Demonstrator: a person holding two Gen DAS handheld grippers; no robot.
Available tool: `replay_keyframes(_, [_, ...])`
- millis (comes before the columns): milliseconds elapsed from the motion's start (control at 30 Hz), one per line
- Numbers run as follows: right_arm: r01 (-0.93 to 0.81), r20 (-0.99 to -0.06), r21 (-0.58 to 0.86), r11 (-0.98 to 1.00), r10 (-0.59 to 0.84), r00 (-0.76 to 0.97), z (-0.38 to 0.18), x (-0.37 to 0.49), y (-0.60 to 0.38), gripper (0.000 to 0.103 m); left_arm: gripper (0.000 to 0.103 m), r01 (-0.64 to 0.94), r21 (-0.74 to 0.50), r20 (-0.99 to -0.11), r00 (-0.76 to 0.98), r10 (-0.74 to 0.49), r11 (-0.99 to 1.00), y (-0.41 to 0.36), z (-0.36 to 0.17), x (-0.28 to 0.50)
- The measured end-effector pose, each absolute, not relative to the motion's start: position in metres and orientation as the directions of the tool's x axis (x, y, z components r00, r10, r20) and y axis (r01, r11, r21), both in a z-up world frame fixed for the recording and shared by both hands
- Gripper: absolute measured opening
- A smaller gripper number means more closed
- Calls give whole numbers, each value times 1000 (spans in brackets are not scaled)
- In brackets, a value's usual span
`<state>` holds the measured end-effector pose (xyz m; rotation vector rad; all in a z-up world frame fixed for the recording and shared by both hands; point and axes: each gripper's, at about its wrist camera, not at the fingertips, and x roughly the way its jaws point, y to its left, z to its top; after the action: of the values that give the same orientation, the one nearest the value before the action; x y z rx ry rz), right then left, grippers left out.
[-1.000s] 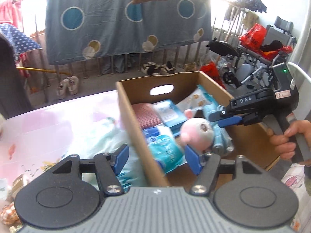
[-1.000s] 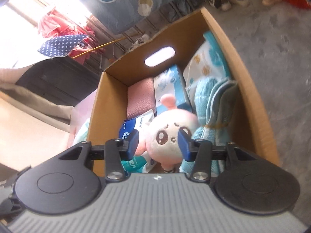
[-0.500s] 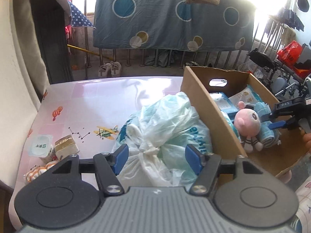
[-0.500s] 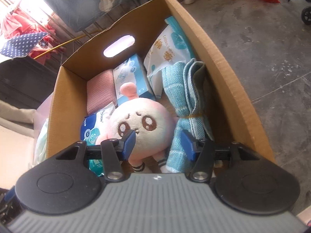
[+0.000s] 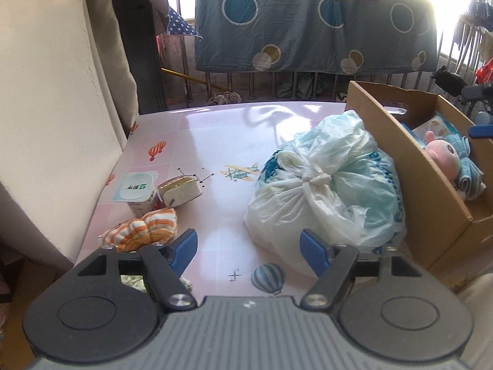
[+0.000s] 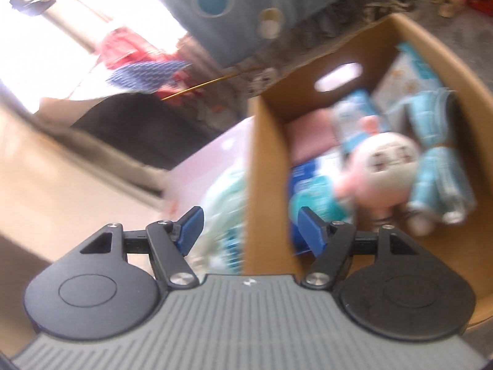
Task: Organize soft objects
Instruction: 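Move the right gripper back to the items on the table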
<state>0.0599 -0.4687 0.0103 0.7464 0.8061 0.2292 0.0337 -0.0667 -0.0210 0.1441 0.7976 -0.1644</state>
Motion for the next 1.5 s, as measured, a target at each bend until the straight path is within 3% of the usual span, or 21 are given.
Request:
replay_keyframes(233, [-89, -527, 723, 686, 629, 571, 15, 78, -366, 69, 74, 175, 148, -713, 701, -17, 973, -48, -32, 17])
replay_keyframes(433, [-139, -527, 759, 636, 726, 442, -2, 100, -295, 69, 74, 125, 171, -703, 710, 32, 977, -24, -42, 14])
replay_keyframes(800, [-118, -523, 806, 580, 792, 315, -43, 134, -218, 69, 74, 45, 135, -673, 738, 58, 990, 23, -44, 24])
replay_keyframes(1133, [-47, -553, 809, 586, 786, 277, -85, 160, -175, 67, 70, 1, 91, -701, 710, 63, 996, 51, -56, 46])
replay_keyframes(1367, [-29, -568, 802, 597, 777, 272, -97, 173, -164, 67, 68, 44, 37, -730, 683, -3, 998, 56, -61, 59])
replay_keyframes(1500, [-54, -546, 813, 580, 790, 280, -87, 188, -156, 65, 68, 28, 65, -697, 717, 25, 998, 59, -51, 78])
